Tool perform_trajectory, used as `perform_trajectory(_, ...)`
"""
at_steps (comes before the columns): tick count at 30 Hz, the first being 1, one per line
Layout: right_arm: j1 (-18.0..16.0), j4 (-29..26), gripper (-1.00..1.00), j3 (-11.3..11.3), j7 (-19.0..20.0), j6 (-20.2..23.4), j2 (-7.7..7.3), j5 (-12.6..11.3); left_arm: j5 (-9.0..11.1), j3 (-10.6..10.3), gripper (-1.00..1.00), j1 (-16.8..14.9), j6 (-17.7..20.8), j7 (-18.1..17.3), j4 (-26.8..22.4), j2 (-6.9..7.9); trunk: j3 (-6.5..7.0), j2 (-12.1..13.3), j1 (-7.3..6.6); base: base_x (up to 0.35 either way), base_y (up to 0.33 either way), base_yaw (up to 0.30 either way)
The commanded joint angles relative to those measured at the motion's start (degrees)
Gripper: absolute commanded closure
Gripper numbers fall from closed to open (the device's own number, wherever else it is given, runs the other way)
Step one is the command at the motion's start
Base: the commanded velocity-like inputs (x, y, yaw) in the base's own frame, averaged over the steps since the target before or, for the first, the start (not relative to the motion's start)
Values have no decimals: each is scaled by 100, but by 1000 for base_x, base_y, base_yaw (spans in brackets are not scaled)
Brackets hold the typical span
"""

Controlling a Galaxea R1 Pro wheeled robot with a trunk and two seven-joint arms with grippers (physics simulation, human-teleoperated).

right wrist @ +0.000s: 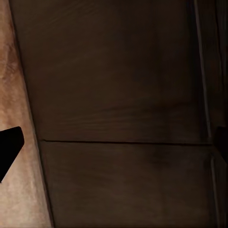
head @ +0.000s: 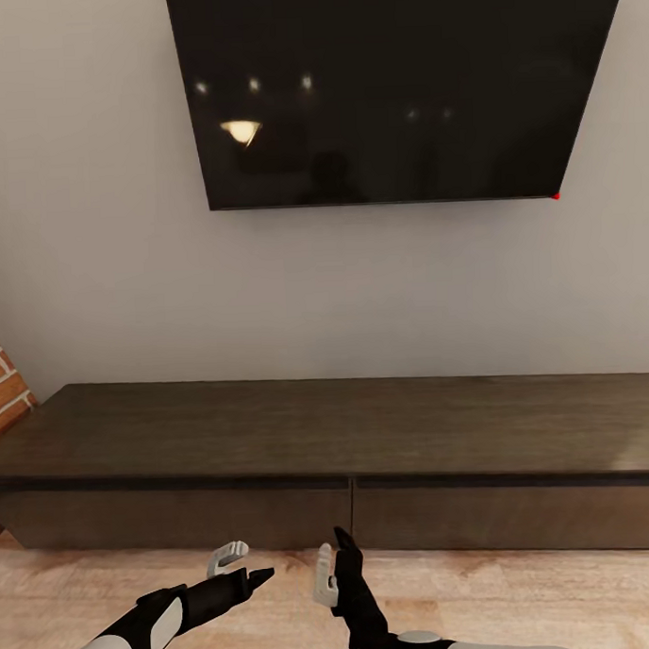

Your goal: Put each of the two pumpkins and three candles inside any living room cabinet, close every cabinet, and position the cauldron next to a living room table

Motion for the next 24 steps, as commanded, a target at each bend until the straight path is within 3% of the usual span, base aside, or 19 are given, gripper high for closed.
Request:
perform_trajectory(1,-9,-9,-100,51,-58,41,0,-45,22,28,-100,-2,60,-20,-5,0,-5,-2,-1,0,0,0)
perform_trajectory(18,-6,-20,-100,73,-76,19,0,-54,22,30,-100,-2,41,-27,98,0,-5,-2,-1,0,0,0)
perform_trajectory(24,-8,-26,-100,73,-72,18,0,-54,22,29,-100,-2,-82,-24,122,0,-5,-2,-1,168,0,0)
